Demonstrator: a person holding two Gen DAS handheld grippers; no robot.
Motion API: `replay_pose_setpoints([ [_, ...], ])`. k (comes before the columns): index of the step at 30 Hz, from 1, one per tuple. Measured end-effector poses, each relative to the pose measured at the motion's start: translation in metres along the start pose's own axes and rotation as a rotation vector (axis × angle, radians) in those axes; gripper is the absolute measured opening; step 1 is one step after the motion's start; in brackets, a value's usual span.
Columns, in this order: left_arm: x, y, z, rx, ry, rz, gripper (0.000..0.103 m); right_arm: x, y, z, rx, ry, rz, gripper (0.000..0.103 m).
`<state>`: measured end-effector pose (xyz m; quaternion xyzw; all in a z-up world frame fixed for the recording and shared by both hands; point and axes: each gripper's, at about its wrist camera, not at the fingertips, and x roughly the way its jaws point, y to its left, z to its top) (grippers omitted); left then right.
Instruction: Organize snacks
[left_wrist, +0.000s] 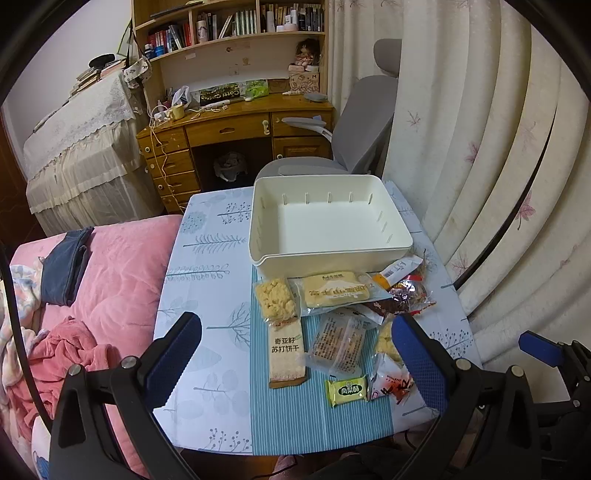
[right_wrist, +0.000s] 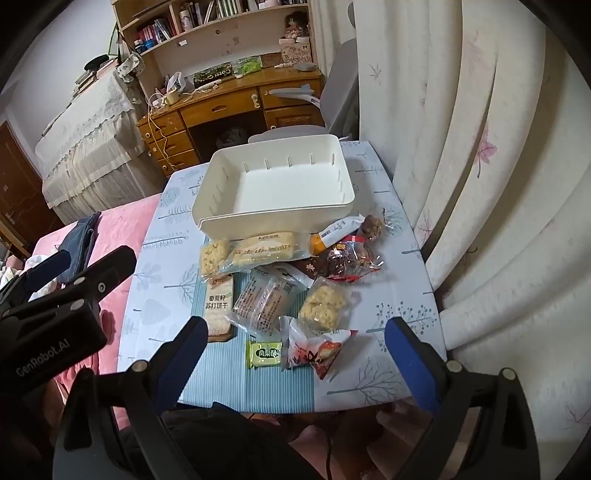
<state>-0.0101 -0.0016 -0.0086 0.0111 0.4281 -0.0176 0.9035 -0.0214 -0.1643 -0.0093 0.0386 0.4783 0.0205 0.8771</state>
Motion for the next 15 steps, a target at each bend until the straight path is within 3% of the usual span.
replay_pose_setpoints([
  [11,-0.005,0.0,-0.006,-0.001,0.009,-0.004,0.102,0.001,0.003,-0.008,0.004,0.005,0.003,0.097],
  [15,-0.007,0.001,-0.01,-0.002,0.016,-0.01,0.102,0.005,0.003,-0.028,0.011,0.012,0.012,0.097],
])
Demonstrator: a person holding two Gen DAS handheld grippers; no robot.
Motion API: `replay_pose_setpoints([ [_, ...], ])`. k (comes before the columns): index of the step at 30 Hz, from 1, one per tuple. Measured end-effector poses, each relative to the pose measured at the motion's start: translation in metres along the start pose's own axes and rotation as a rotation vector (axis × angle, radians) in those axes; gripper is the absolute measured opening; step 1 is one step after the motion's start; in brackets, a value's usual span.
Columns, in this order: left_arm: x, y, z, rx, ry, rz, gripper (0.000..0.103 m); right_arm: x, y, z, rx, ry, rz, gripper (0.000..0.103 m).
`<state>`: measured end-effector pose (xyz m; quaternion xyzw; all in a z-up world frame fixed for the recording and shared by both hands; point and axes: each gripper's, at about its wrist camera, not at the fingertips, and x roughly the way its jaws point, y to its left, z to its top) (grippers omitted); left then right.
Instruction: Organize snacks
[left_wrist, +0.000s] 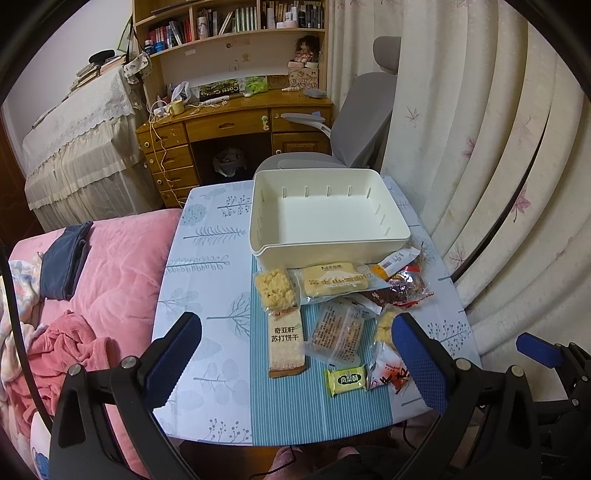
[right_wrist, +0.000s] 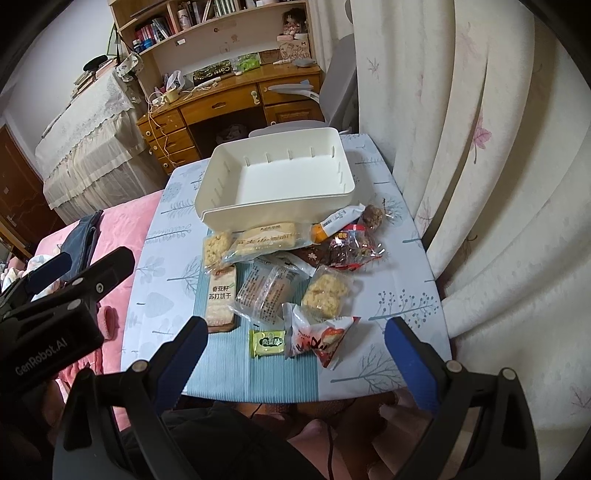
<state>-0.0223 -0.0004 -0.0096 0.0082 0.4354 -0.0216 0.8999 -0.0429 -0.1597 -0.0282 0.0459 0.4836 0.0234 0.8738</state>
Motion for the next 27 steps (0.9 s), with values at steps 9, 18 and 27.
replay_pose_setpoints([
  [9,-0.003,0.005,-0.005,-0.002,0.022,-0.004,0.102,-0.006,0.001,-0.001,0.016,0.023,0.011,0.097],
  [18,-0.002,0.009,-0.008,-0.035,0.041,-0.031,0.102,-0.003,-0.002,-0.005,0.024,0.042,0.018,0.097],
  [27,0.004,0.025,-0.012,-0.146,0.052,-0.087,0.102,-0.001,-0.01,-0.003,0.036,0.051,0.026,0.097],
])
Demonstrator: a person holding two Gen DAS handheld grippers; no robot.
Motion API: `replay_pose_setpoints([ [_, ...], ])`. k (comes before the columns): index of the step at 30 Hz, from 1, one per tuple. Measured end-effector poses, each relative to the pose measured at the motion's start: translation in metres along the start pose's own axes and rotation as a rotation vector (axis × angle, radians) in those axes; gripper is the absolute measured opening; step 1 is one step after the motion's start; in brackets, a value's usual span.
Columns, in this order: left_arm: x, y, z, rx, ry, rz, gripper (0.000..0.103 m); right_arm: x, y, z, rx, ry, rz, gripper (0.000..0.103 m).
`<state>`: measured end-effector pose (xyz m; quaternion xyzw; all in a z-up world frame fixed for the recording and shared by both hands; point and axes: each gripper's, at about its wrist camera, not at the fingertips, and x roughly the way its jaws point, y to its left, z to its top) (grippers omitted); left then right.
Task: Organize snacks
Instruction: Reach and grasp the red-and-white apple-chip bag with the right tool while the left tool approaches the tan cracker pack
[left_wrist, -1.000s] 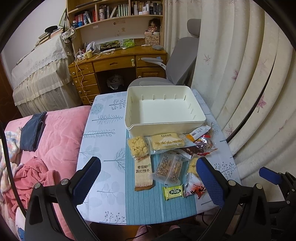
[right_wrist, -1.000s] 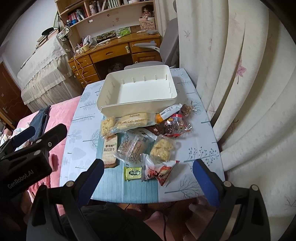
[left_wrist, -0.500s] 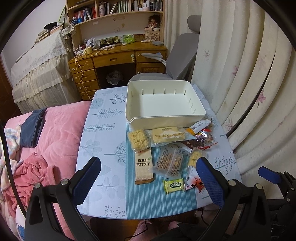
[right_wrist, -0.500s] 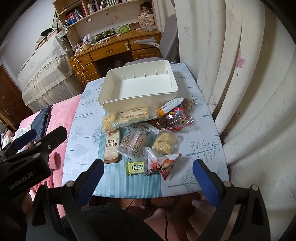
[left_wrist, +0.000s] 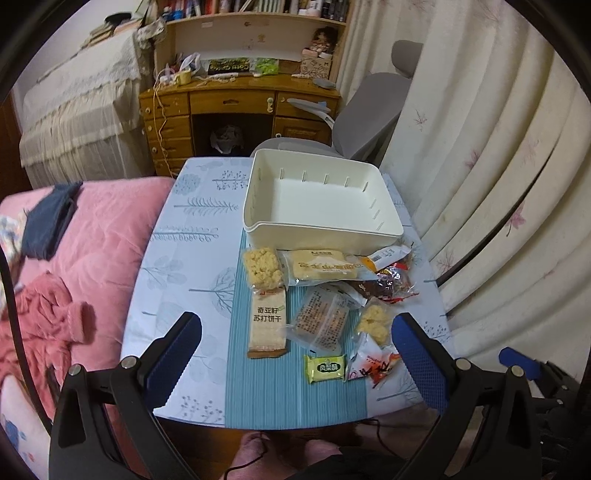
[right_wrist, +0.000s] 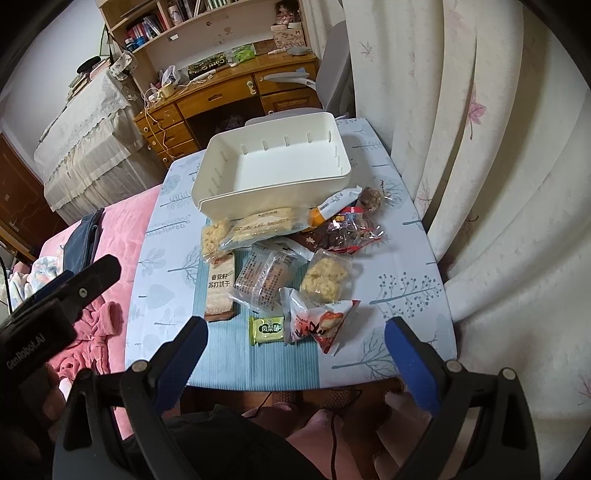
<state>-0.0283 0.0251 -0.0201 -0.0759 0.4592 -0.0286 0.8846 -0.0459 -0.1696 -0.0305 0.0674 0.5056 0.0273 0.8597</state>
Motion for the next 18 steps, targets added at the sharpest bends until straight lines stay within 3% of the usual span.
replay_pose_setpoints([
  [7,0.008,0.003,0.006,-0.045,0.002,-0.022,0.102,0.014,-0.021,0.015,0.045,0.047,0.045,0.097],
  [14,0.002,-0.001,0.023,-0.018,-0.032,0.059,0.102,0.026,-0.042,0.027,0.131,0.041,0.092,0.097],
  [18,0.012,-0.005,0.023,-0.054,0.011,0.08,0.102,0.035,-0.054,0.027,0.144,0.057,0.126,0.097],
])
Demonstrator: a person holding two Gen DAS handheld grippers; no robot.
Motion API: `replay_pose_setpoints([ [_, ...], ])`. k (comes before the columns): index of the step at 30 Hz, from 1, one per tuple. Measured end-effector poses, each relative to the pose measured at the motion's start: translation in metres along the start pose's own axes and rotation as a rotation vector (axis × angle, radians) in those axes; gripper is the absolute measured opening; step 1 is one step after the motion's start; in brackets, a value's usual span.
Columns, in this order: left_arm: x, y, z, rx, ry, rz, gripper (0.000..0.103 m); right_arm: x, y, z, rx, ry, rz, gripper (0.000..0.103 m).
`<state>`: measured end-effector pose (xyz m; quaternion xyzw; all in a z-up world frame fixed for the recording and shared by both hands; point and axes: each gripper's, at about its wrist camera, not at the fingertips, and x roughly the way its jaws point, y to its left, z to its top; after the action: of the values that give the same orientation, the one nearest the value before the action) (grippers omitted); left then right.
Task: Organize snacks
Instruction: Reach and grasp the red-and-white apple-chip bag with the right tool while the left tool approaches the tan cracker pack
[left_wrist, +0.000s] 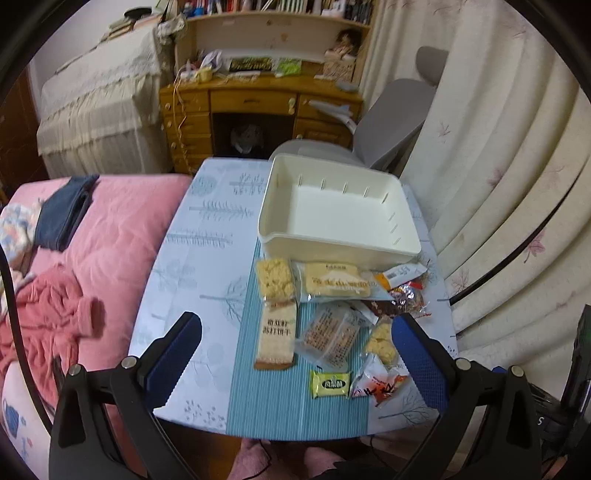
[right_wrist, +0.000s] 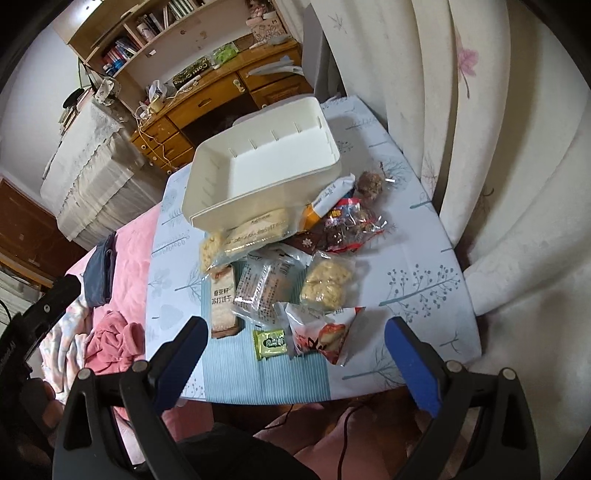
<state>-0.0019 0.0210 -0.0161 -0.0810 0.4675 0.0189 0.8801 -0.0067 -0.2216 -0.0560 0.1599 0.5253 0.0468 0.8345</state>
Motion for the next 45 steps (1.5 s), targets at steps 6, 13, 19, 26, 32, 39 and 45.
replay_pose_setpoints([
  [6,0.019,-0.011,-0.013,0.005,0.063,0.031,0.102,0.007,-0.024,0.001,0.055,0.018,0.027,0.097],
  [13,0.038,-0.008,-0.022,0.019,0.138,0.05,0.102,0.019,-0.046,-0.001,0.17,0.046,0.085,0.097],
  [19,0.057,-0.003,-0.016,0.106,0.197,0.003,0.102,0.027,-0.058,-0.006,0.298,0.027,0.129,0.097],
  [26,0.085,0.013,-0.001,0.215,0.272,-0.038,0.102,0.045,-0.058,-0.025,0.501,0.042,0.132,0.097],
  [32,0.119,0.028,0.01,0.271,0.359,-0.07,0.102,0.066,-0.049,-0.047,0.666,0.066,0.144,0.097],
  [39,0.179,0.039,0.007,0.304,0.521,-0.069,0.102,0.094,-0.048,-0.07,0.879,0.08,0.155,0.097],
  [45,0.228,0.04,-0.002,0.316,0.611,-0.059,0.098,0.115,-0.053,-0.086,1.059,0.074,0.169,0.095],
])
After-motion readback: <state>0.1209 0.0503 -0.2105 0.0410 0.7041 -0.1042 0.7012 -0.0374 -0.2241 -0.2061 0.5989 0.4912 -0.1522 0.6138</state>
